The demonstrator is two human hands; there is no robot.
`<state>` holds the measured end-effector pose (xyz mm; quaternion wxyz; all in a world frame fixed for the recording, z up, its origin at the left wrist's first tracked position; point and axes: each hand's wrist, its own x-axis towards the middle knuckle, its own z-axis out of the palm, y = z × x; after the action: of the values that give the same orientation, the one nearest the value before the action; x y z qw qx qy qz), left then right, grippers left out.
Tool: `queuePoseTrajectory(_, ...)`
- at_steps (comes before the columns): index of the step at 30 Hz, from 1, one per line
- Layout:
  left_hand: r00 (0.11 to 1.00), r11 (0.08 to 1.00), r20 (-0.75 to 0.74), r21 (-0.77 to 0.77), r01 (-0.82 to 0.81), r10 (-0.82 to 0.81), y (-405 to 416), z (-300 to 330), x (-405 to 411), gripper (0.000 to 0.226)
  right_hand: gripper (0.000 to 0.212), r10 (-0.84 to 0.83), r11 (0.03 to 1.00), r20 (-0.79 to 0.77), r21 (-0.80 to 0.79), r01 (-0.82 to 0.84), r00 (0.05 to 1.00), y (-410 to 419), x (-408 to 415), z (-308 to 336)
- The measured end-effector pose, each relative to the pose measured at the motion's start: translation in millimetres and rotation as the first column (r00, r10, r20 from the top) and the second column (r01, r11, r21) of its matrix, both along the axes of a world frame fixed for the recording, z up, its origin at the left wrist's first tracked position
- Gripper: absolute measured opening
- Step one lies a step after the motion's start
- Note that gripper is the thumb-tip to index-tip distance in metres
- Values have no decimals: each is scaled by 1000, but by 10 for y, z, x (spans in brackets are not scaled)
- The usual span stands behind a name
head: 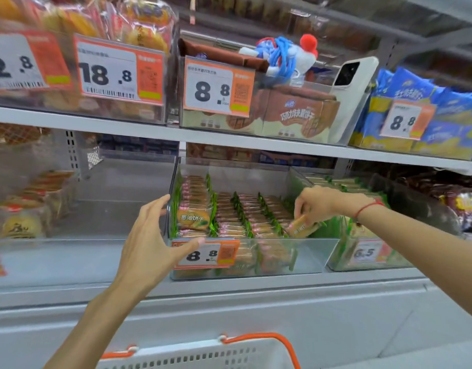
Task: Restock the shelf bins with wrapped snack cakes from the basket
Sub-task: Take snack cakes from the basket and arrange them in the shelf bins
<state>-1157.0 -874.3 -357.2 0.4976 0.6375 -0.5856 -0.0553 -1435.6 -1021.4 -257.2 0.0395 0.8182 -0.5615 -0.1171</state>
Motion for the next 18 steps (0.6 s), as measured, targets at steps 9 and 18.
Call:
queuePoseTrajectory(9, 1000, 999, 4, -23, -26, 26, -51, -48, -12, 98, 15, 3, 999, 47, -37, -1, 999, -162, 29, -369)
queuePoseTrajectory(18, 1000, 999, -8, -31, -14, 14, -47, -51, -26, 98, 11, 53, 987, -35, -147, -58, 998, -158, -27, -497)
